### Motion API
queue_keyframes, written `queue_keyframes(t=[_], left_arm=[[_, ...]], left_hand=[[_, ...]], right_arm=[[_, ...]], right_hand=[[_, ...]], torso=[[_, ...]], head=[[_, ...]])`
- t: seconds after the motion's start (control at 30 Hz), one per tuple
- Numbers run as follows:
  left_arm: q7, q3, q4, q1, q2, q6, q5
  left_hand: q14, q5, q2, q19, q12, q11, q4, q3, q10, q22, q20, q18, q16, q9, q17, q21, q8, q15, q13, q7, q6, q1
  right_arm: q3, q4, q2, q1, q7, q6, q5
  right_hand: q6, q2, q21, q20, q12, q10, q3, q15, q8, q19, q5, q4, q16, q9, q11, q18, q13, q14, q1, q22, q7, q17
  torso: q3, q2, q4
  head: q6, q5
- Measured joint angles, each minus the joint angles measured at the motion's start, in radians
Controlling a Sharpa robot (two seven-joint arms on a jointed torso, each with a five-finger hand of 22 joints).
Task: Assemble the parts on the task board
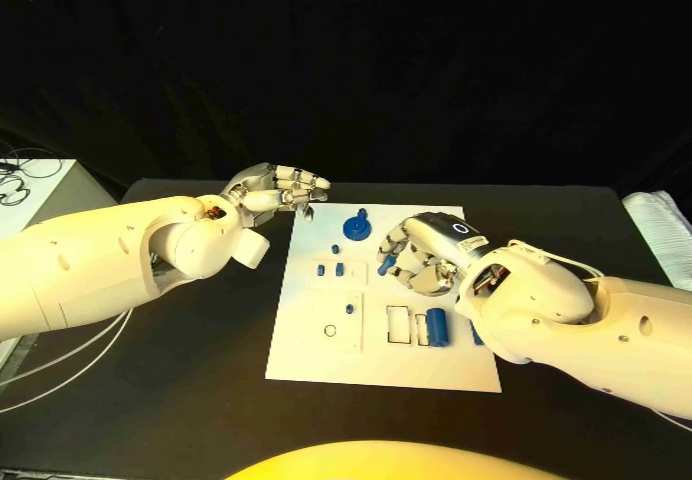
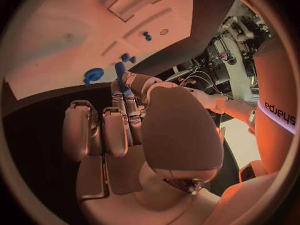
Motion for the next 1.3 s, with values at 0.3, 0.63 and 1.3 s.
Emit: queue_keyframes(t=[0.3, 0.63, 1.3], left_arm=[[0.0, 0.0, 0.0, 0.0, 0.007, 0.0, 0.0], [0.0, 0.0, 0.001, 0.0, 0.008, 0.001, 0.0], [0.0, 0.0, 0.002, 0.0, 0.008, 0.002, 0.0]], left_hand=[[0.0, 0.0, 0.0, 0.0, 0.0, 0.0, 0.0, 0.0, 0.0, 0.0, 0.0, 0.0, 0.0, 0.0, 0.0, 0.0, 0.0, 0.0, 0.0, 0.0, 0.0, 0.0], [0.0, 0.0, 0.0, 0.0, 0.0, 0.0, 0.0, 0.0, 0.0, 0.0, 0.0, 0.0, 0.0, 0.0, 0.0, 0.0, 0.0, 0.0, 0.0, 0.0, 0.0, 0.0], [0.0, 0.0, 0.0, 0.0, -0.001, 0.0, 0.0, 0.0, 0.0, 0.0, 0.0, 0.0, 0.0, 0.0, 0.0, 0.0, 0.0, 0.0, 0.0, 0.0, 0.0, 0.0]], right_arm=[[-0.012, -0.007, 0.107, -0.058, 0.018, -0.005, 0.017], [-0.022, -0.051, 0.168, -0.112, 0.04, -0.004, 0.022], [-0.03, -0.091, 0.199, -0.137, 0.044, 0.024, 0.01]], right_hand=[[-0.002, 0.0, 0.0, 0.0, -0.004, 0.0, 0.001, 0.0, 0.0, 0.0, 0.0, -0.007, 0.0, 0.003, 0.0, 0.0, 0.0, 0.0, -0.01, 0.0, -0.001, -0.005], [-0.006, -0.003, -0.007, 0.0, -0.008, 0.0, 0.0, 0.0, 0.006, 0.0, -0.001, -0.008, 0.0, 0.006, 0.0, 0.0, 0.0, 0.0, -0.018, 0.001, 0.0, -0.006], [-0.01, -0.003, -0.007, 0.0, -0.012, 0.0, 0.004, 0.0, 0.005, 0.0, -0.002, -0.012, 0.0, 0.006, 0.0, 0.0, 0.001, 0.0, -0.017, 0.001, 0.0, -0.008]], torso=[[0.0006, 0.001, 0.0011], [0.0, 0.002, 0.0016], [0.0006, 0.002, 0.0011]], head=[[-0.001, 0.005], [-0.008, 0.016], [-0.018, 0.018]])
